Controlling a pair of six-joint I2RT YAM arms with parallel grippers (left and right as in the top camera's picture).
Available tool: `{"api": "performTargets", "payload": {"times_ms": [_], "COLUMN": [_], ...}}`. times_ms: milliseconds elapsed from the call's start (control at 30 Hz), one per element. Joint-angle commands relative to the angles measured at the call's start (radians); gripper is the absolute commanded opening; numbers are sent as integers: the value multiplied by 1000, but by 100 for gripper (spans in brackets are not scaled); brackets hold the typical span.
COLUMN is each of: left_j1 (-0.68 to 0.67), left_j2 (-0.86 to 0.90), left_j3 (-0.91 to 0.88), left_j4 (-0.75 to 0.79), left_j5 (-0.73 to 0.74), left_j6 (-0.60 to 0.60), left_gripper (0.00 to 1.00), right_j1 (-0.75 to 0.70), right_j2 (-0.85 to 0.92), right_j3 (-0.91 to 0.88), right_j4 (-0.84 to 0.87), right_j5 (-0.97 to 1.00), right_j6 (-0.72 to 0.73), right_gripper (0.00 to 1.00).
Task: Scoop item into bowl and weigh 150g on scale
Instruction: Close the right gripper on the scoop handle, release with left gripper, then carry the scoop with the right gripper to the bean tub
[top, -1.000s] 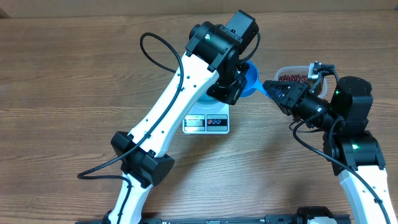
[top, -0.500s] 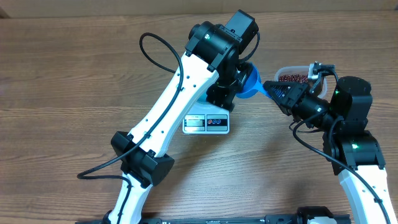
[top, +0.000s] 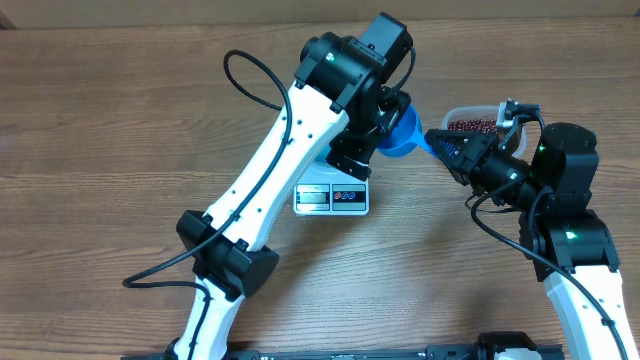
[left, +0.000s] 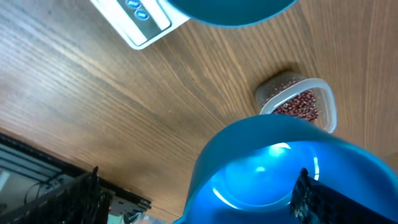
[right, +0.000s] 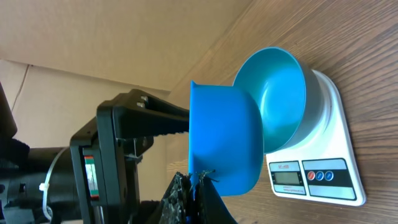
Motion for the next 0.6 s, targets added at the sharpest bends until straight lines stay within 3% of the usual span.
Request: {"api": "performTargets", "payload": {"times_ms": [0, 367, 567], "left_j1": [10, 17, 37], "left_j2": [-42, -153, -238], "left_j3": [24, 24, 24], "left_j4": [12, 56, 52], "left_j5": [-10, -31, -88], "left_j6": [65, 204, 349], "left_gripper": [100, 99, 100], "right_j1": [-5, -5, -5], "right_j2": [-3, -3, -3], "right_j3": [19, 19, 19], "right_j4": [6, -41, -79], "right_j5": [18, 92, 161], "right_j6": [-27, -115, -209], "right_gripper": [4, 4, 4]}}
